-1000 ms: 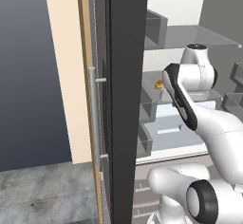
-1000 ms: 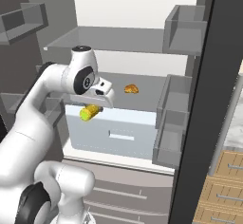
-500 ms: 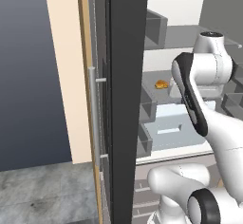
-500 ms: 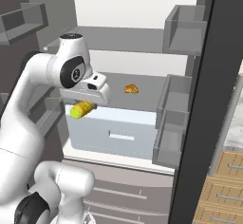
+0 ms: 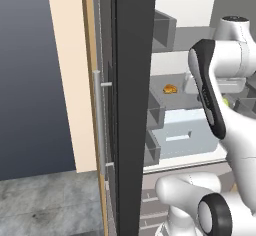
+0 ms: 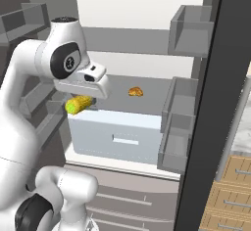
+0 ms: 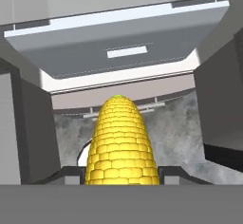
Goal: Pick corn from the fridge and place it on the plate on the counter.
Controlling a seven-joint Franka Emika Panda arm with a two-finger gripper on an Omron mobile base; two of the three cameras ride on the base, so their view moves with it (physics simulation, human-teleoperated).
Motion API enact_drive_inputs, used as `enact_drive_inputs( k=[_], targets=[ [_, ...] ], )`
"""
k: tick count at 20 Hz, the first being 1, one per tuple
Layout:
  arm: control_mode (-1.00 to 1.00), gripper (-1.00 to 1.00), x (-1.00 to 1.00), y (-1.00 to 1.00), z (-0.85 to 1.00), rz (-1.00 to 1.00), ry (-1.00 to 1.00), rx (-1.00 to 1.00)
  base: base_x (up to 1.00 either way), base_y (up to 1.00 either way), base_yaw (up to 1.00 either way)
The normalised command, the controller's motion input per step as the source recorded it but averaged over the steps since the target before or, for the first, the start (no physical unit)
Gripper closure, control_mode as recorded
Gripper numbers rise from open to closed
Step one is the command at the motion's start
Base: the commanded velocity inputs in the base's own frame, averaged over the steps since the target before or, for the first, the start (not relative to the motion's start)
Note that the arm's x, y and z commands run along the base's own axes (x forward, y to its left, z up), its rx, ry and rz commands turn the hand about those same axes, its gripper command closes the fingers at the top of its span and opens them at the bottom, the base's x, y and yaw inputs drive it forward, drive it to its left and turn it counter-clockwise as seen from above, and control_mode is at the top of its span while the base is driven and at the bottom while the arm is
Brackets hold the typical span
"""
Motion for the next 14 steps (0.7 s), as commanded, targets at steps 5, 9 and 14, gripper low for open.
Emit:
enact_drive_inputs(
  k=[5,9,14],
  targets=[
    [1.00,1.00,-0.21,0.01,0.12,0.00,0.00,0.00,-0.53,0.00,0.00],
    [1.00,1.00,0.00,0.00,0.00,0.00,0.00,0.00,-1.00,0.00,-0.08],
    [1.00,1.00,0.00,0.00,0.00,0.00,0.00,0.00,-0.72,0.05,-0.40]
  ],
)
